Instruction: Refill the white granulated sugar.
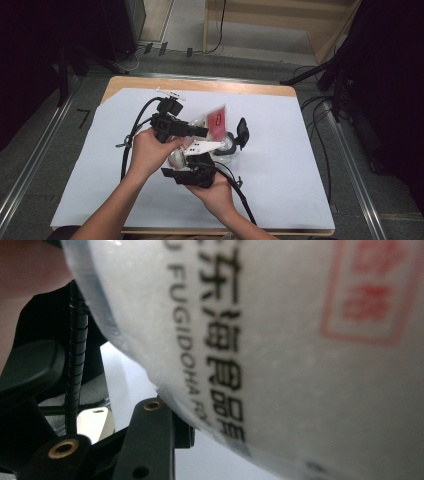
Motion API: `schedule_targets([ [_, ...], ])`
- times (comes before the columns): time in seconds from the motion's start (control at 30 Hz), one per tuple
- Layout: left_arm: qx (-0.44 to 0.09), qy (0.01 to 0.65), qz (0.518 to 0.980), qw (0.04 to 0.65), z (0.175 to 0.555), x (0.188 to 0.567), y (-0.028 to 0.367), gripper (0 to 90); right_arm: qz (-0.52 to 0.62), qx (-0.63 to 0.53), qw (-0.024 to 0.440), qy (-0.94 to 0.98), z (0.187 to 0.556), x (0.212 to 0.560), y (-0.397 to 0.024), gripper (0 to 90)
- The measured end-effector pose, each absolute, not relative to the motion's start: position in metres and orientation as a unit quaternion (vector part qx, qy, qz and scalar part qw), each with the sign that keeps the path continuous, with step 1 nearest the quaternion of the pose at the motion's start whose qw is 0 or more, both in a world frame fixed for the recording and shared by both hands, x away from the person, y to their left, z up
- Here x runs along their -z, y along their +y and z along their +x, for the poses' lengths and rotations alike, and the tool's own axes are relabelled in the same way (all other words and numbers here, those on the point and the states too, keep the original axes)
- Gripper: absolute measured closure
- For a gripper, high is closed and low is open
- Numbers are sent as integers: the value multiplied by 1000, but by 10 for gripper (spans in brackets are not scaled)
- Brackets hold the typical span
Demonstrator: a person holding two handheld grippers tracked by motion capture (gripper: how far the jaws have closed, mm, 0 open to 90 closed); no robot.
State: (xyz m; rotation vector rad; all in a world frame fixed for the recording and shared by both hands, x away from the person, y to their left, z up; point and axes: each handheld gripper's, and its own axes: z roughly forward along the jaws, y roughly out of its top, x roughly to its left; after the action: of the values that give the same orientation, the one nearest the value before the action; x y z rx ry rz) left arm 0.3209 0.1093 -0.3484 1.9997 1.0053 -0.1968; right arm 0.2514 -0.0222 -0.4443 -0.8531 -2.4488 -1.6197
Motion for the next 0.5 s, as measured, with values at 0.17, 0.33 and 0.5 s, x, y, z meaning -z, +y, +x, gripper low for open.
schedule_targets([
  [0.17, 69, 402, 806, 429, 320, 347, 108, 708, -282, 532, 44, -797, 252, 444, -23, 610],
  [0.33, 73, 415, 804, 419, 320, 345, 111, 800, -266, 519, 7, -813, 246, 443, -19, 614],
  [0.5, 71, 417, 801, 424, 322, 344, 112, 806, -255, 508, -18, -823, 243, 440, -15, 588],
])
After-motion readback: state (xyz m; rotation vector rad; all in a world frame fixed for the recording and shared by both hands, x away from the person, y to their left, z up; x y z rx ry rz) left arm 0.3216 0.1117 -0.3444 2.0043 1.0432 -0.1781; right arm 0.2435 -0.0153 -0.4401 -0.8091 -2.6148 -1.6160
